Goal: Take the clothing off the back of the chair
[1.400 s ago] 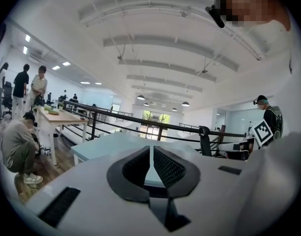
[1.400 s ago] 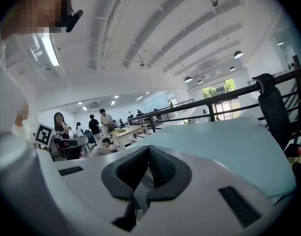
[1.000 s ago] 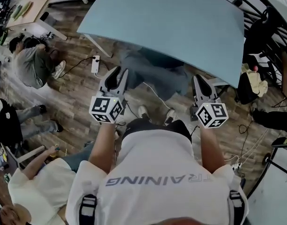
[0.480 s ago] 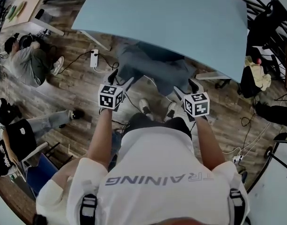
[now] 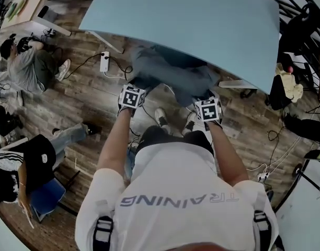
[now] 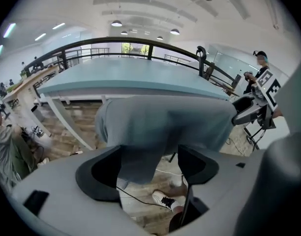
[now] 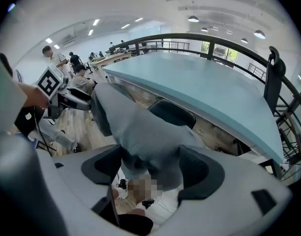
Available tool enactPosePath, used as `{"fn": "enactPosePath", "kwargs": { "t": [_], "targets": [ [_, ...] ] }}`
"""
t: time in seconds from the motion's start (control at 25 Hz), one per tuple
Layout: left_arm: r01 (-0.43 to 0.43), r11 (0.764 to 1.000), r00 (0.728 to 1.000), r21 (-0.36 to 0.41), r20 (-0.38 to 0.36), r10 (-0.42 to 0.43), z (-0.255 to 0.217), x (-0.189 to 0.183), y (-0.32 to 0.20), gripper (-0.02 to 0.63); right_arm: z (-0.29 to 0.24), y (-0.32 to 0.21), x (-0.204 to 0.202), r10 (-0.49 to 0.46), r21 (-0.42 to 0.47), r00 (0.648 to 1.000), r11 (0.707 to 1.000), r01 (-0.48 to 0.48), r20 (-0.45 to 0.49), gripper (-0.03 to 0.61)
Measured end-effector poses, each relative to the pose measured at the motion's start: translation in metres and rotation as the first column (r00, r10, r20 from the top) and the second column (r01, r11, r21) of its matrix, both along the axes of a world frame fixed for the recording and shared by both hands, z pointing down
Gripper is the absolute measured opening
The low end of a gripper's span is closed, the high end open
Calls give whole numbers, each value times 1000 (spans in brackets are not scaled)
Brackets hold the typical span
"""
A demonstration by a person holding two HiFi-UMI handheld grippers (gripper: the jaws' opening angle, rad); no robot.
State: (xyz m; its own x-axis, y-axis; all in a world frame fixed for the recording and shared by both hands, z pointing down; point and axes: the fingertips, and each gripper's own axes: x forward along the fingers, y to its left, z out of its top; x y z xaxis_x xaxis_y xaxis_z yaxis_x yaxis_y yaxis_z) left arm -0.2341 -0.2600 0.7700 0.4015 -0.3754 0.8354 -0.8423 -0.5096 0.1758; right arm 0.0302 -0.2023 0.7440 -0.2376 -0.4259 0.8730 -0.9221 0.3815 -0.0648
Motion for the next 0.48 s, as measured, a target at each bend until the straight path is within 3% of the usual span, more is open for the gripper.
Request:
{"fn": "enactPosePath", "kwargs": {
  "t": [0.12,0.28,0.4,0.44,0.48],
  "targets": [
    [67,997,998,25,9,-68,2,-7,-17,353,2,-6,-2,32,9,999,999,-32,15,364],
    [61,998,998,16,9,-61,12,3,-28,353,2,-8,2,48,4,998,999,-48,30,356],
    [104,995,994,3,-18,-104,14,11,-38,351,3,-8,4,48,1,999,999,-48,24,335],
    [119,993,992,-1,-29,-119,12,13,-40,315,2,-7,5,44,3,999,999,-44,18,322],
    [129,992,991,-5,-37,-129,9,16,-41,232,0,-7,5,36,7,999,999,-36,10,305]
  ]
}}
